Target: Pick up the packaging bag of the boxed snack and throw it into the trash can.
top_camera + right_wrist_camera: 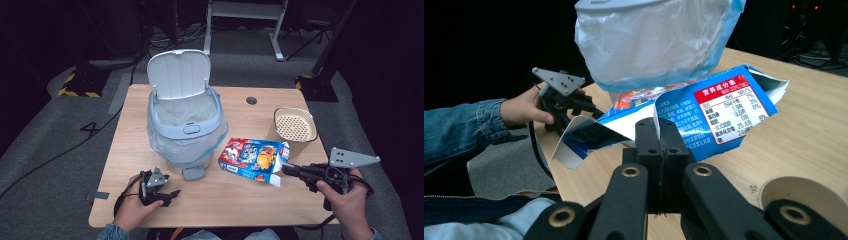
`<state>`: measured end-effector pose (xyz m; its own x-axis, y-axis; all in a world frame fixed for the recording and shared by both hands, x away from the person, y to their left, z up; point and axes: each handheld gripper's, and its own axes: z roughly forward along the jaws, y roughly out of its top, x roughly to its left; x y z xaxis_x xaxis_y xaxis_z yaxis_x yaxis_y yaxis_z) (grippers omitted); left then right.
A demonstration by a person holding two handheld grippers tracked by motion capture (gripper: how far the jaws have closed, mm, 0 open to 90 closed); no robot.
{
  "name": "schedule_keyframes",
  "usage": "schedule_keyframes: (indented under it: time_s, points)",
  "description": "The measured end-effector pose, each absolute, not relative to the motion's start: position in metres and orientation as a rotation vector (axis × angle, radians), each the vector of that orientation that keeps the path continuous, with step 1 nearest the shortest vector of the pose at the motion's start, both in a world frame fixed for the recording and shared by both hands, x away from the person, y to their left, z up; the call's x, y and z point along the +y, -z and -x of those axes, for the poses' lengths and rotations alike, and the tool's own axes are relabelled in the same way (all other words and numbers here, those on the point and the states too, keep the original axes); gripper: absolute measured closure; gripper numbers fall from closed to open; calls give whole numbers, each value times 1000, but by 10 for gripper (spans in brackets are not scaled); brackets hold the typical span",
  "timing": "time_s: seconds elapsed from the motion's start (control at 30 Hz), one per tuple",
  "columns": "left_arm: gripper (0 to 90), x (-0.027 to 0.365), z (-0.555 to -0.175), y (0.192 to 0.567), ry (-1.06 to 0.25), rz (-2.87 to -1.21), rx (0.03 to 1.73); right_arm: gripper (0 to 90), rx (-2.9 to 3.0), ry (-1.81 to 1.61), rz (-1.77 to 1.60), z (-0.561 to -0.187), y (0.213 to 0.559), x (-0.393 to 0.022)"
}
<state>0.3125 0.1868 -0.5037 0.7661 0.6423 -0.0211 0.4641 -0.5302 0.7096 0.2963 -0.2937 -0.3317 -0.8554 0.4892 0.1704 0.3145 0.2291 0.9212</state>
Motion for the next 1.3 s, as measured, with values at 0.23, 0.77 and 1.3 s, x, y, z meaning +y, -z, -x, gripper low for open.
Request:
schedule_keyframes:
  time_s: [0.23, 0.77, 1.3]
  points:
    - [320, 187, -313, 504, -312, -2228, 820, 900, 2309, -1702, -779, -297, 313, -295]
    - [288, 183, -315, 504, -313, -2231, 825, 900, 2227, -1707, -813, -294, 268, -292]
    - [285, 183, -315, 504, -312, -2231, 825, 900, 2200, -1750, -736, -305, 230, -278]
